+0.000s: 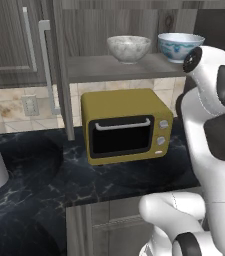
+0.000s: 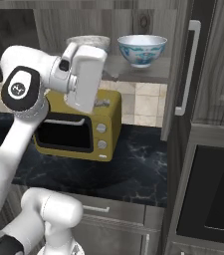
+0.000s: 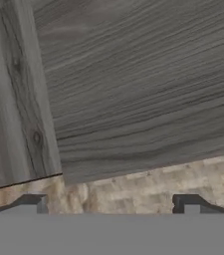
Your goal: Move the bowls from the cabinet to the plates on the dining table.
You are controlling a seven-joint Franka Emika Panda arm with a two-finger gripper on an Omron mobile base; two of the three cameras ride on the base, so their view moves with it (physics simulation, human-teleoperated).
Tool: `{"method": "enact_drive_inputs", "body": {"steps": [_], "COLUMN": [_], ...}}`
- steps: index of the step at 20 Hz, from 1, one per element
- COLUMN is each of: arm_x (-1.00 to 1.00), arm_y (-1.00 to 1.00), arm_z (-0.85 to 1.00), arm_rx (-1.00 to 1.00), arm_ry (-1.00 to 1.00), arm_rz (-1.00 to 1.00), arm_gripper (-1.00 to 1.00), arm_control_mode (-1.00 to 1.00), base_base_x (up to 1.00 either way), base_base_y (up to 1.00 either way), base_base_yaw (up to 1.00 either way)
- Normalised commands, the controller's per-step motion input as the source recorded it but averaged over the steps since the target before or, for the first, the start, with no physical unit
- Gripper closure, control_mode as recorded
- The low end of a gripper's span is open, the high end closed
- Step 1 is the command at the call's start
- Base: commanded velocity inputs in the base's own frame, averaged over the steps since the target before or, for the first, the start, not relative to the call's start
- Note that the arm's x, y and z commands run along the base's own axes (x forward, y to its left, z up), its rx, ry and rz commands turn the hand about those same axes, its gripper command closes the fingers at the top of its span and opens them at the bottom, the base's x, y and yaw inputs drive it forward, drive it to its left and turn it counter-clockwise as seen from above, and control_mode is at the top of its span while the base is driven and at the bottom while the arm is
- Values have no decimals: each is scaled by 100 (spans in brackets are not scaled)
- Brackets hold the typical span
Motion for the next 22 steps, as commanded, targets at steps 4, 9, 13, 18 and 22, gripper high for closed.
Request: {"method": "enact_drive_inputs", "body": {"steps": [4, 9, 13, 18, 22], "arm_x": [0, 0, 0, 0, 0], "arm_y": [39, 30, 28, 29, 32], "arm_z": [0, 0, 0, 0, 0], "arm_rx": [17, 28, 34, 34, 33], "arm_ry": [-27, -24, -26, -24, -22], "arm_rz": [9, 8, 10, 12, 13], "arm_gripper": [-100, -100, -100, -100, -100], "arm_control_mode": [-100, -100, -100, -100, -100], "base_base_x": [0, 0, 0, 0, 0], "base_base_y": [0, 0, 0, 0, 0], "base_base_yaw": [0, 0, 0, 0, 0]}}
